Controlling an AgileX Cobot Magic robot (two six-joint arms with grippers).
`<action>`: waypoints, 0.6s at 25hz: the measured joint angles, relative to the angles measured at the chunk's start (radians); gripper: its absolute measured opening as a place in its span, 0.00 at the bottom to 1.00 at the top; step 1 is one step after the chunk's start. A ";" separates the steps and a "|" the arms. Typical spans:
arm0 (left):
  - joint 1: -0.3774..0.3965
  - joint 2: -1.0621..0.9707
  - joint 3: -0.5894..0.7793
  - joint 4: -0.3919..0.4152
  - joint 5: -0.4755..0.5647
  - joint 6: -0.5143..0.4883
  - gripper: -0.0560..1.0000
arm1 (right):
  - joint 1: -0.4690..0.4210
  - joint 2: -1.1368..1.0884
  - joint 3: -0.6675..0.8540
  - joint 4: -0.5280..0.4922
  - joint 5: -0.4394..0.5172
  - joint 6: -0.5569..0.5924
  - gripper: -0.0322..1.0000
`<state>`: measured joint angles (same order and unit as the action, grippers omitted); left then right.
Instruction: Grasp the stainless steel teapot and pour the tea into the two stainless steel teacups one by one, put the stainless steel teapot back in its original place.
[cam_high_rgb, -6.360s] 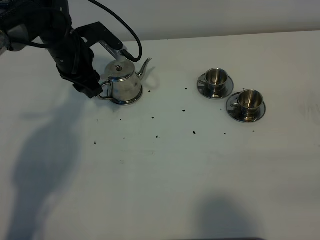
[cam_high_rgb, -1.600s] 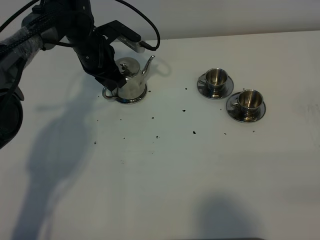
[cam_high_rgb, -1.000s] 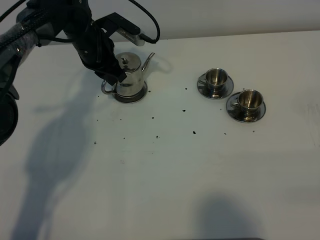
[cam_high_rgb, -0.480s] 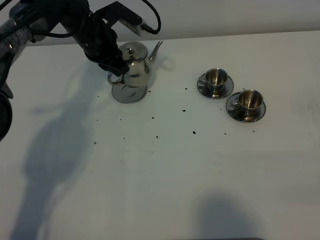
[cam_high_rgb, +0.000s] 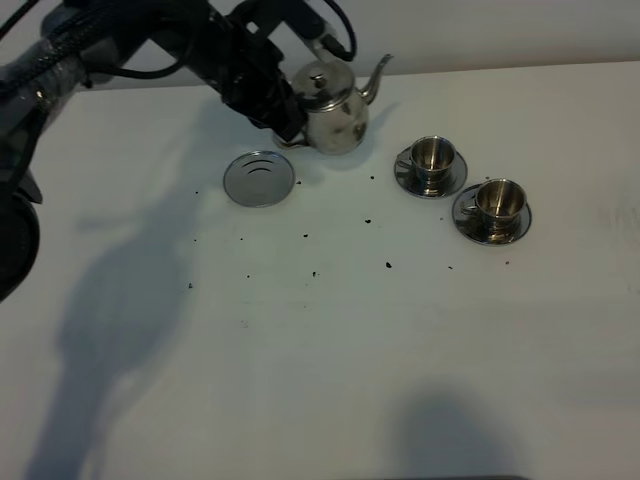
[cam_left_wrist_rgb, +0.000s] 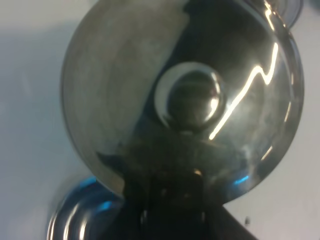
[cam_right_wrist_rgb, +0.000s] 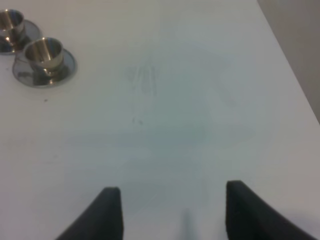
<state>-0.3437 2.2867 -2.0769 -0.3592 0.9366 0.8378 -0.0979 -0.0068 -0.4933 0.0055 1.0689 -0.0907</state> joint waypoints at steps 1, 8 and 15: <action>-0.013 0.000 0.000 0.000 -0.011 0.007 0.28 | 0.000 0.000 0.000 0.000 0.000 0.000 0.47; -0.085 0.000 0.001 0.000 -0.084 0.060 0.28 | 0.000 0.000 0.000 0.000 0.000 0.000 0.47; -0.129 0.000 0.001 0.000 -0.132 0.192 0.28 | 0.000 0.000 0.000 0.000 0.000 0.000 0.47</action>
<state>-0.4727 2.2867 -2.0760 -0.3590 0.8046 1.0293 -0.0979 -0.0068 -0.4933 0.0055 1.0689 -0.0907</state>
